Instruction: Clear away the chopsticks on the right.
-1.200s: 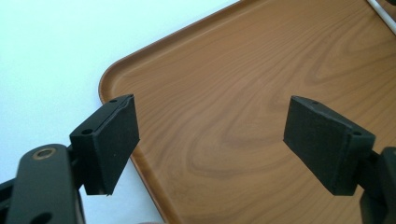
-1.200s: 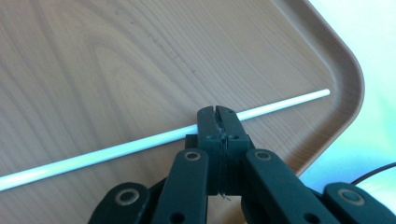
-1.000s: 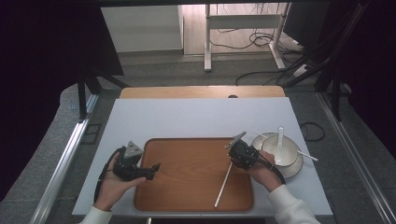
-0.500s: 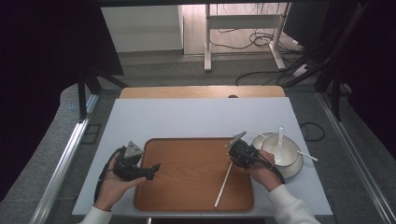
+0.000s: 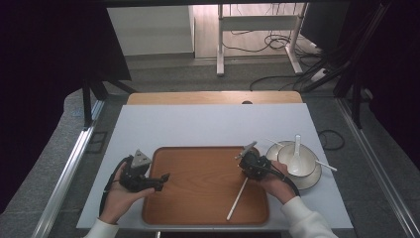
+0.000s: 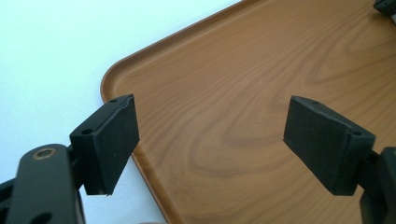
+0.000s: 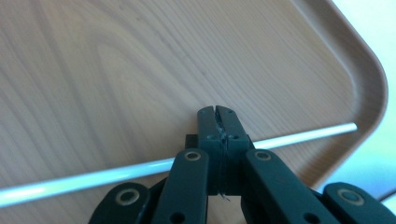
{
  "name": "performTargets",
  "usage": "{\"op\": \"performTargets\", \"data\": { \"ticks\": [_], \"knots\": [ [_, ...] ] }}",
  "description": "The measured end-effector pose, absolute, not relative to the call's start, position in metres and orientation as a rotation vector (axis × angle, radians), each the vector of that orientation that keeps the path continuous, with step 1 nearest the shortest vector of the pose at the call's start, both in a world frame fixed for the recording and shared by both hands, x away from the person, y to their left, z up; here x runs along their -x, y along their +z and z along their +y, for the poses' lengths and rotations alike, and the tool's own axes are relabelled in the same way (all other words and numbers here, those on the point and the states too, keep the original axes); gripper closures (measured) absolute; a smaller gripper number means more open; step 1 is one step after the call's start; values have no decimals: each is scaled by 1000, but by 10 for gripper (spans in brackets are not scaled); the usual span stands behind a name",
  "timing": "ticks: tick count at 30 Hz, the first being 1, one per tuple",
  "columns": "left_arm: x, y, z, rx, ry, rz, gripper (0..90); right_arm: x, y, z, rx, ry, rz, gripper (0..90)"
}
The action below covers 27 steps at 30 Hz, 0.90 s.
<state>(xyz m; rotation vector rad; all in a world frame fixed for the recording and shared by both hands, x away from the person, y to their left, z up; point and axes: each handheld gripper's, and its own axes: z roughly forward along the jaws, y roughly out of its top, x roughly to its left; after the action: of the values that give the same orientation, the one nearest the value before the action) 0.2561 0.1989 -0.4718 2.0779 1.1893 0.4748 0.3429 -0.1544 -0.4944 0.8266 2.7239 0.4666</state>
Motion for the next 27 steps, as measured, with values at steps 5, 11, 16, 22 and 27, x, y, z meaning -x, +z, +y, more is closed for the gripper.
{"op": "performTargets", "data": {
  "ticks": [5,11,16,22,27],
  "knots": [
    [-256,-472,199,-2079,474,1189,178,-343,-494,-160,-845,477,2738,897],
    [-256,-471,199,-2077,475,1189,178,-340,-494,-158,-828,463,2755,898],
    [-256,-471,199,-2072,476,1190,177,-327,-493,-151,-780,463,2812,898],
    [-256,-471,200,-2072,476,1187,177,-311,-492,-147,-728,445,2861,898],
    [-256,-469,201,-2065,480,1190,178,-310,-491,-153,-742,392,2854,899]
  ]
}}
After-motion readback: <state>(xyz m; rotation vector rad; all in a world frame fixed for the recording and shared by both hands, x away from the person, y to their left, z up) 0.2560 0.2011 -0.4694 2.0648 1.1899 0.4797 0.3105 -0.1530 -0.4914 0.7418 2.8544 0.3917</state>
